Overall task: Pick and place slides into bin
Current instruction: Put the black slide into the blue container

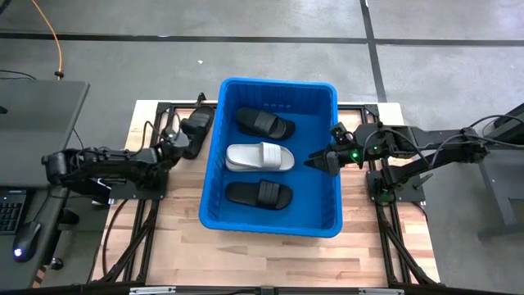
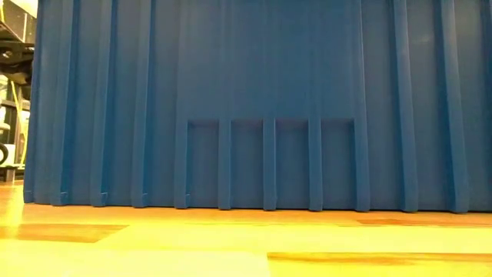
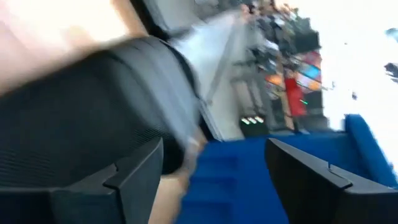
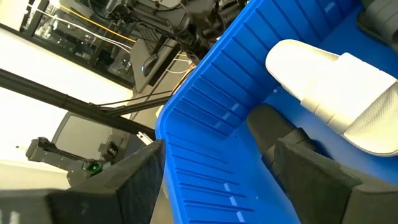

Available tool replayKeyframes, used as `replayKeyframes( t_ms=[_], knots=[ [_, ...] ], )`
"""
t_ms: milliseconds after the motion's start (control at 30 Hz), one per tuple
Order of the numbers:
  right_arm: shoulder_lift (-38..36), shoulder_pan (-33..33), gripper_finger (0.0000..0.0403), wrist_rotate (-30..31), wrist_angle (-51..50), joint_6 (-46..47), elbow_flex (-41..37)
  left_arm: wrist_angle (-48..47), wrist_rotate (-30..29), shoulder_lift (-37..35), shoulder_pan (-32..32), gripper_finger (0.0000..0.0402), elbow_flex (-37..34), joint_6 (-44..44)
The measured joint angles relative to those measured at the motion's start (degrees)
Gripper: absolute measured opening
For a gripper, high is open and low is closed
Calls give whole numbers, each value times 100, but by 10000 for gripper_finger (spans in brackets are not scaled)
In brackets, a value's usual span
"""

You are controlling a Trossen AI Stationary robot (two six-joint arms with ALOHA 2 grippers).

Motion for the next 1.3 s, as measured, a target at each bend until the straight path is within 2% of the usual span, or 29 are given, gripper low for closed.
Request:
replayKeyframes(
  t_ms=[67, 200, 300, 500, 833, 1067, 1300],
  knots=[
    [0, 0, 288, 2, 2, -3, 0, 359, 291, -5, 128, 278, 15, 300],
    [0, 0, 288, 95, 9, -6, 0, 266, 534, 17, 433, 291, 44, 620],
    [0, 0, 288, 114, 10, -11, 0, 237, 985, 155, 631, 298, 42, 663],
    [2, 0, 288, 151, 17, 41, 0, 569, 1390, 553, 901, 305, 46, 641],
    [2, 0, 288, 262, 363, 148, 0, 780, 1384, 1195, 1321, 305, 55, 374],
    [4, 0, 288, 461, 354, 282, 0, 1066, 1298, 1591, 1649, 303, 198, 666],
    [5, 0, 288, 702, 390, 408, 0, 1070, 1222, 2067, 1882, 266, 596, 907]
  ],
)
